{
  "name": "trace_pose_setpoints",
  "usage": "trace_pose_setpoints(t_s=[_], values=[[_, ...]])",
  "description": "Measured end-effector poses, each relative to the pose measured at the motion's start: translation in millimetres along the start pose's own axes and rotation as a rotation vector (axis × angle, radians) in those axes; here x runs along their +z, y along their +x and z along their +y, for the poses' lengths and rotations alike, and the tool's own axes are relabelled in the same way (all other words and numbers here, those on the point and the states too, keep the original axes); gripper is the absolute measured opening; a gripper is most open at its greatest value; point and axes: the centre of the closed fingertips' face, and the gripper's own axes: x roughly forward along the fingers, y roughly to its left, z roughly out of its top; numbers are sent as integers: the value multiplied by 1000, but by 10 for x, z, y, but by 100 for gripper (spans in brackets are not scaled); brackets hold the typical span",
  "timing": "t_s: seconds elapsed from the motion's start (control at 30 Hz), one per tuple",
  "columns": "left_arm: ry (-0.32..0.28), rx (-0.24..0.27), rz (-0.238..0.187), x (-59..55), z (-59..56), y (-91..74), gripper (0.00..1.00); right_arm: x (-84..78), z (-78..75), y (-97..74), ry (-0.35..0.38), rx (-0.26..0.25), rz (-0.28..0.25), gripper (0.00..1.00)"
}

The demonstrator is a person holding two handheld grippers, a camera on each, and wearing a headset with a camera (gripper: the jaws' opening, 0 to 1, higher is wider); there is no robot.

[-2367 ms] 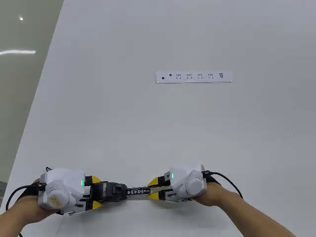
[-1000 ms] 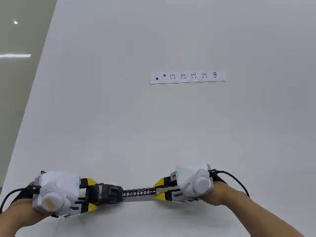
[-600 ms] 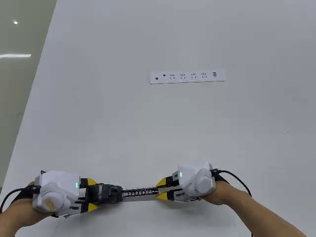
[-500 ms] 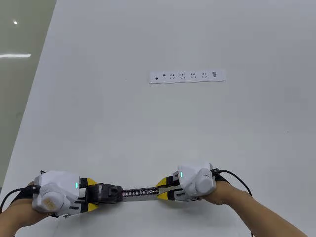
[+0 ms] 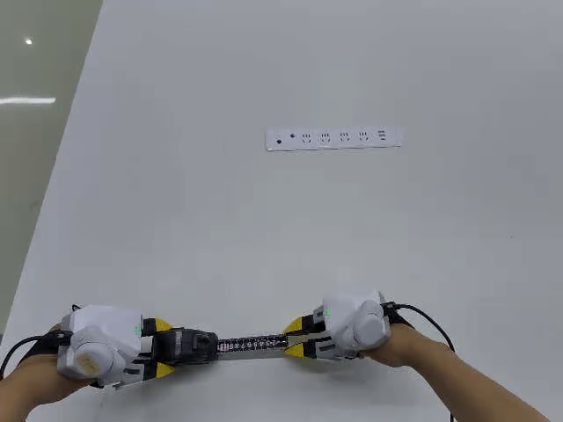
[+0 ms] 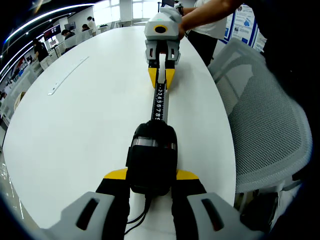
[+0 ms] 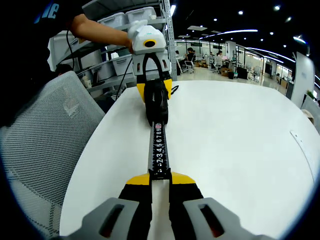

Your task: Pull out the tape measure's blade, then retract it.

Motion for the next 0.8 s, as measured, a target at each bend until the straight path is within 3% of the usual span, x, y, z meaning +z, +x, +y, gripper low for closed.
trace_pose_setpoints(t_s=[0.8], values=[[3,-2,4,6,-2,4,27,-105,-4,-119,4,-7,10,9]])
